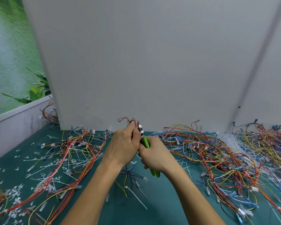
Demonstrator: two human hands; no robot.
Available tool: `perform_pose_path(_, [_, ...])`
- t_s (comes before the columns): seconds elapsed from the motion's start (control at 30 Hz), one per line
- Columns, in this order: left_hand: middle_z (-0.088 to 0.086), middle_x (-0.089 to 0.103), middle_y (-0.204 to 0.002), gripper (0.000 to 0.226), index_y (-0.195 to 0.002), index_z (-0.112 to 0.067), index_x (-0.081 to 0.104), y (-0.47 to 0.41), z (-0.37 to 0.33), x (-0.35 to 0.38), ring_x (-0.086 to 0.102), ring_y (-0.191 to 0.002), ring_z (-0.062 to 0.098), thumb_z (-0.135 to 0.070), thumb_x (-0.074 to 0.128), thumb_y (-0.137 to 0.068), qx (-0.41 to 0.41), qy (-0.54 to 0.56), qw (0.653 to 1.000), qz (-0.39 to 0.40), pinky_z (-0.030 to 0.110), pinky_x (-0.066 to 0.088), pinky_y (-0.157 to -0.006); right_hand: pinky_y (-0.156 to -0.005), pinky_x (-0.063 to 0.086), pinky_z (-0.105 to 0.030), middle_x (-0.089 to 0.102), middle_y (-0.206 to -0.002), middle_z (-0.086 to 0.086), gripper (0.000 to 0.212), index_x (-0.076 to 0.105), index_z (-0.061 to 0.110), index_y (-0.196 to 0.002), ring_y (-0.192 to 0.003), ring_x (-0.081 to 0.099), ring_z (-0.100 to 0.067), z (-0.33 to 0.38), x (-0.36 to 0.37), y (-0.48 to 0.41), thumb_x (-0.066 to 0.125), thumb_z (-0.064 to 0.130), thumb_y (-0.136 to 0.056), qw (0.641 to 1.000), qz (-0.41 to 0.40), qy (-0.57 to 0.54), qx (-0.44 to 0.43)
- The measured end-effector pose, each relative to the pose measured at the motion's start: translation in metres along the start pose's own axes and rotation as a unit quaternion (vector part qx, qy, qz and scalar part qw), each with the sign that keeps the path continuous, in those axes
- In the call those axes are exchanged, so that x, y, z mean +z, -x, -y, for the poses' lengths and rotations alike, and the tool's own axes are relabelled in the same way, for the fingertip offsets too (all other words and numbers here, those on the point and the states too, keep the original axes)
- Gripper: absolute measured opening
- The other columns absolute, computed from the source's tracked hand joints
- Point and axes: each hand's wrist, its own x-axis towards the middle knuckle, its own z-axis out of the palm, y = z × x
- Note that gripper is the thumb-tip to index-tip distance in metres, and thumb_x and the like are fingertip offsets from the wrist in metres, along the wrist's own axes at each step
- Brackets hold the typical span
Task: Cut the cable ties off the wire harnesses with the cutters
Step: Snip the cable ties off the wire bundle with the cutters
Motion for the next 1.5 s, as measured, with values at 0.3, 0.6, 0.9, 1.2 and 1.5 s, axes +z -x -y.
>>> perform_pose_path(0.3, [-0.008,0.043,-0.056,0.035,-0.071,-0.019,0.048,0.0015,-0.0032,0.0001,0.041,-0.052,0.009,-0.019,0.047,-0.106,-0.003,0.044,0.999,0.002,0.019,0.030,-0.047,-0.049,0.057,-0.034,0.054,-0.066,-0.010,0.025,0.056,-0.005,-0.088,-0.055,0.056,-0.023,-0.0009,-0.0011,-0.0010,0.050,0.018,-0.097,1.000,-0.001,-0.022,0.011])
perform_pose_path(0.6, [-0.005,0.042,-0.075,0.034,-0.073,-0.018,0.052,0.0011,-0.0024,0.0003,0.046,-0.070,0.007,-0.023,0.046,-0.106,0.004,0.016,1.000,-0.003,0.014,0.031,-0.059,-0.066,0.060,-0.057,0.057,-0.068,-0.009,0.025,0.058,0.002,-0.088,-0.059,0.056,-0.022,0.0027,-0.0027,0.0018,0.051,0.024,-0.097,1.000,-0.007,-0.010,-0.003])
perform_pose_path(0.9, [-0.010,0.043,-0.074,0.030,-0.076,-0.019,0.046,0.0017,-0.0015,0.0007,0.045,-0.069,0.009,-0.019,0.048,-0.106,0.059,0.026,0.998,-0.027,0.013,0.032,-0.060,-0.051,0.054,-0.039,0.055,-0.067,-0.011,0.027,0.054,0.004,-0.081,-0.052,0.056,-0.025,0.0023,-0.0043,0.0019,0.048,0.020,-0.102,0.999,-0.019,-0.026,-0.009])
perform_pose_path(1.2, [0.004,0.068,-0.073,0.033,-0.083,-0.014,0.068,0.0019,0.0004,0.0028,0.063,-0.066,0.016,-0.040,0.055,-0.099,-0.046,0.195,0.980,0.011,0.024,0.048,-0.058,-0.059,0.054,-0.055,0.052,-0.067,-0.011,0.033,0.054,-0.003,-0.081,-0.058,0.050,-0.025,0.0033,-0.0067,0.0026,0.054,0.024,-0.100,0.998,-0.049,-0.043,-0.023])
perform_pose_path(1.5, [0.007,0.057,-0.066,0.045,-0.091,-0.010,0.077,-0.0011,-0.0023,0.0028,0.045,-0.058,0.016,-0.053,0.061,-0.092,-0.144,0.354,0.924,0.014,0.023,0.046,-0.058,-0.056,0.050,-0.042,0.057,-0.060,0.001,0.032,0.060,0.019,-0.071,-0.056,0.053,-0.021,0.0004,-0.0065,0.0001,0.056,0.023,-0.102,0.996,-0.078,-0.034,-0.038])
